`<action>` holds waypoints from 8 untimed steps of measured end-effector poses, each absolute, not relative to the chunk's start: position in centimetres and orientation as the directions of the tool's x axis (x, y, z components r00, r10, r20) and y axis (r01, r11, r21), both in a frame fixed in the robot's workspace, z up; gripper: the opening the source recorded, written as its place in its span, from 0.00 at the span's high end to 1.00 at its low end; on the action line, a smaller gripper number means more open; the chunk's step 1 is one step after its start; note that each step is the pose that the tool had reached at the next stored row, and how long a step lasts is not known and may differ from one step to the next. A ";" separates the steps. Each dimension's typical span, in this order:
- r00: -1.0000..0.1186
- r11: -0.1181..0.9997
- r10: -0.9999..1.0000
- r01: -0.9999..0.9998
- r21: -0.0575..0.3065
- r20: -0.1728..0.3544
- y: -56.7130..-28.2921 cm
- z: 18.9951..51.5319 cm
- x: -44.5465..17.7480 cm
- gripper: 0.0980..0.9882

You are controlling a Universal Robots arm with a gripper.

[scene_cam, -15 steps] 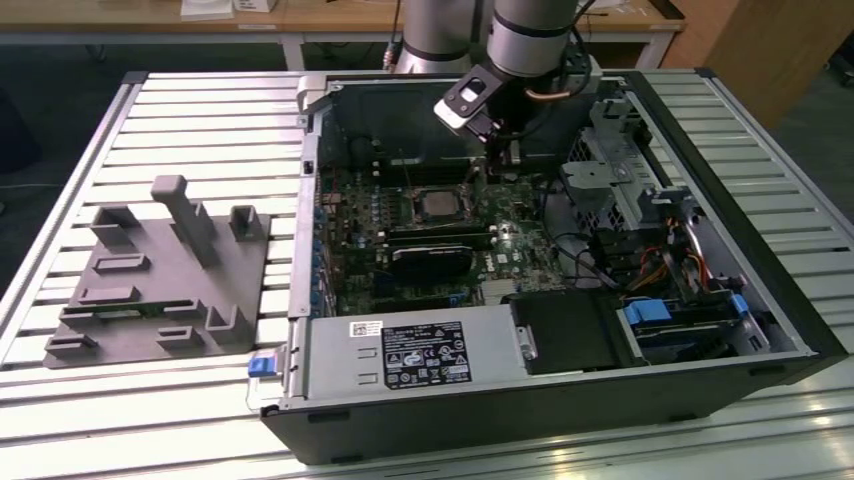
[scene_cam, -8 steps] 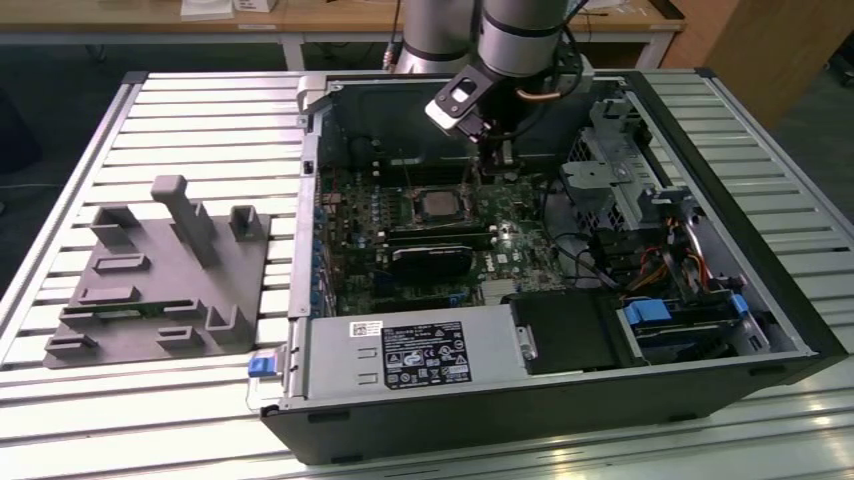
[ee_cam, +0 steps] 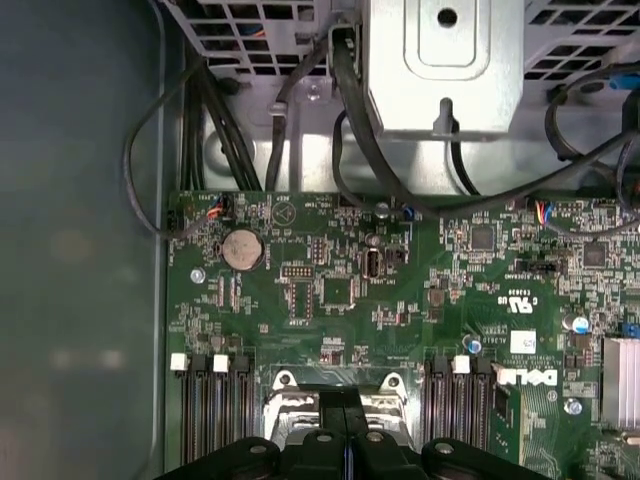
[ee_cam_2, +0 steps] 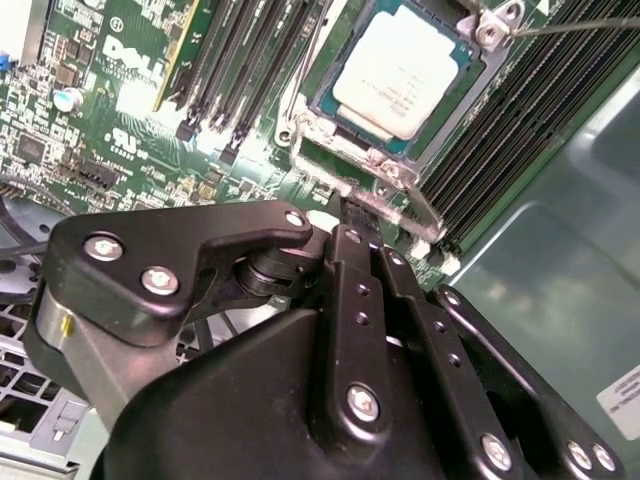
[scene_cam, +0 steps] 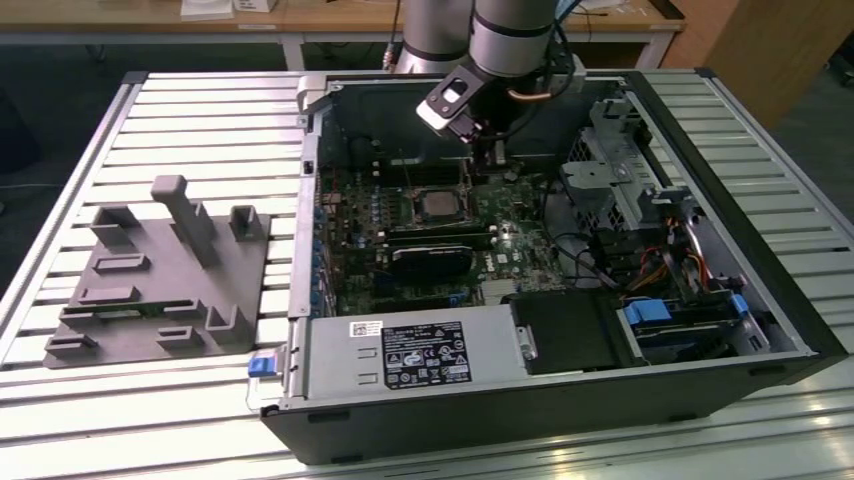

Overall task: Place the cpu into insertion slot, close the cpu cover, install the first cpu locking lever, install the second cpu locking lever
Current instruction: 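Close the cpu cover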

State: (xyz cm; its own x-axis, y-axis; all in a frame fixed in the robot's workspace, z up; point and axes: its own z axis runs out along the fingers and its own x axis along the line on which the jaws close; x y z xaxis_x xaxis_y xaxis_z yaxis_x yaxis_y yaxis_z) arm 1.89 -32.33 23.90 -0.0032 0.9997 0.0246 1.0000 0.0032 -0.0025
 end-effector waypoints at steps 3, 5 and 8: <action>-0.003 0.003 1.000 1.000 -0.001 0.024 -32.3 23.9 1.5 0.99; -0.003 0.003 1.000 1.000 0.000 0.025 -32.3 23.9 1.3 0.99; -0.003 0.003 1.000 1.000 0.002 0.025 -32.3 23.9 0.8 0.99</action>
State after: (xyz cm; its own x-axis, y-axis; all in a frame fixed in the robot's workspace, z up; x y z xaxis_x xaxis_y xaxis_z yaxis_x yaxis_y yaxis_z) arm 0.77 -32.33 23.89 -0.0033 0.9997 0.0247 1.0000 0.0032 0.0018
